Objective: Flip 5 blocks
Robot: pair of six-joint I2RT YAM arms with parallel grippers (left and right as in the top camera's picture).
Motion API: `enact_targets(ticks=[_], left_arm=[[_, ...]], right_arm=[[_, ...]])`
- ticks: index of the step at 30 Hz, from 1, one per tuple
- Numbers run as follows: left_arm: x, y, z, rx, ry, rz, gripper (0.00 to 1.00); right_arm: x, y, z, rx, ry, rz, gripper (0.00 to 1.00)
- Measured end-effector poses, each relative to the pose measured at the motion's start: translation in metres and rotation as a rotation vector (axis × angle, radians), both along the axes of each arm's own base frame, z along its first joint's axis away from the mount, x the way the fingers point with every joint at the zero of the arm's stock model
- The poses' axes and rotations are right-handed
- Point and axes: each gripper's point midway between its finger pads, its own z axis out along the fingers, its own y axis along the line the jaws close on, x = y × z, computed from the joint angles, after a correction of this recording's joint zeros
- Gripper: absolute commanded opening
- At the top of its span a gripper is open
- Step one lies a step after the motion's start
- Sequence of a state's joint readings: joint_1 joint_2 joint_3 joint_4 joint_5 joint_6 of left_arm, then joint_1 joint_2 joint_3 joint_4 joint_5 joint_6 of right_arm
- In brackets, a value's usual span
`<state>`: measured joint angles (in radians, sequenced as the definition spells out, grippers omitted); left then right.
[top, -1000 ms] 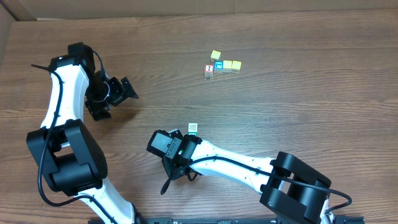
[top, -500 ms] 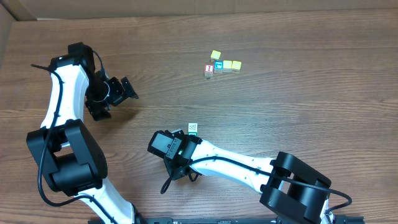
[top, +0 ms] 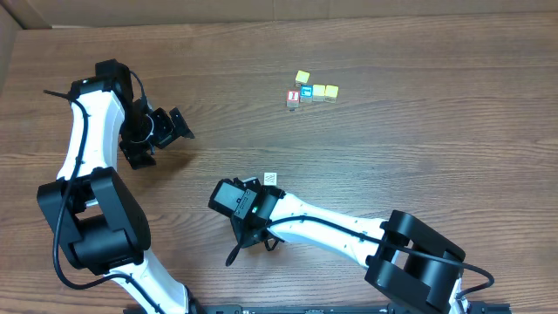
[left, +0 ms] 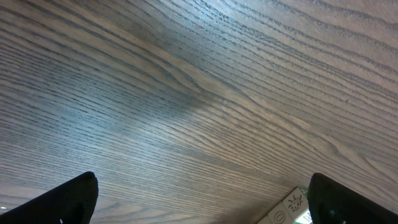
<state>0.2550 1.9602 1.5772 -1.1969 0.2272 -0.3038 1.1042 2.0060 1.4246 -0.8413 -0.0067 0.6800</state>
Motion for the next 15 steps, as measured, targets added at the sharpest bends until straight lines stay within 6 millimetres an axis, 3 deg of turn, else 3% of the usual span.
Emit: enact_targets(ticks=[15], left_arm=[[0.0000,0.0000,0.0000,0.000,0.000,0.000,1.00]], right_arm=[[0.0075,-0.0034,0.0000,-0.006,-0.014,-0.041,0.04]])
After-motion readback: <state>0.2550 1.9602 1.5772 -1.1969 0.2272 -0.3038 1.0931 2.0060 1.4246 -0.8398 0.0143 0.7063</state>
